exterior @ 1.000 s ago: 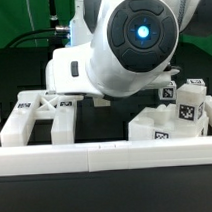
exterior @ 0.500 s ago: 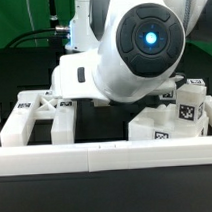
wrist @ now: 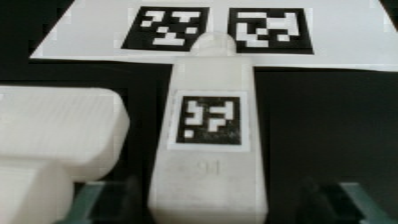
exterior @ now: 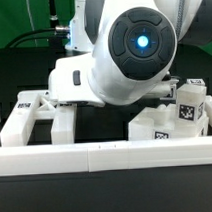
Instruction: Assemble chair
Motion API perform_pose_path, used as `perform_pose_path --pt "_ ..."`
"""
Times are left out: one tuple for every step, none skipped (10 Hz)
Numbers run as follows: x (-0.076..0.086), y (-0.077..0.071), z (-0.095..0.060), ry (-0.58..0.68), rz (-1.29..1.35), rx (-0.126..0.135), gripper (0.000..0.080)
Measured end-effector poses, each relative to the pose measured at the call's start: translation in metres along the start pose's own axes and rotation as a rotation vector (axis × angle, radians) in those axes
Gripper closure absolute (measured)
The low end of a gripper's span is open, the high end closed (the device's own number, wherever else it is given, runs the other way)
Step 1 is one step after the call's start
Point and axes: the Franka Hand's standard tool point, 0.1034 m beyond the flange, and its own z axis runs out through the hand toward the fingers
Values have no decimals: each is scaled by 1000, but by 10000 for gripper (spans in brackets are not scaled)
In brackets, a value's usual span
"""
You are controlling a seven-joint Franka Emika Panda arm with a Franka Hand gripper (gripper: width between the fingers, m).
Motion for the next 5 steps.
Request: perform_pose_path --pt "0 0 1 -2 1 1 520" --pt "0 1 1 -2 1 1 516" --pt "0 1 1 -2 1 2 516" --pt "-1 1 0 -2 2 3 516" --pt "-3 3 -7 3 3 6 516"
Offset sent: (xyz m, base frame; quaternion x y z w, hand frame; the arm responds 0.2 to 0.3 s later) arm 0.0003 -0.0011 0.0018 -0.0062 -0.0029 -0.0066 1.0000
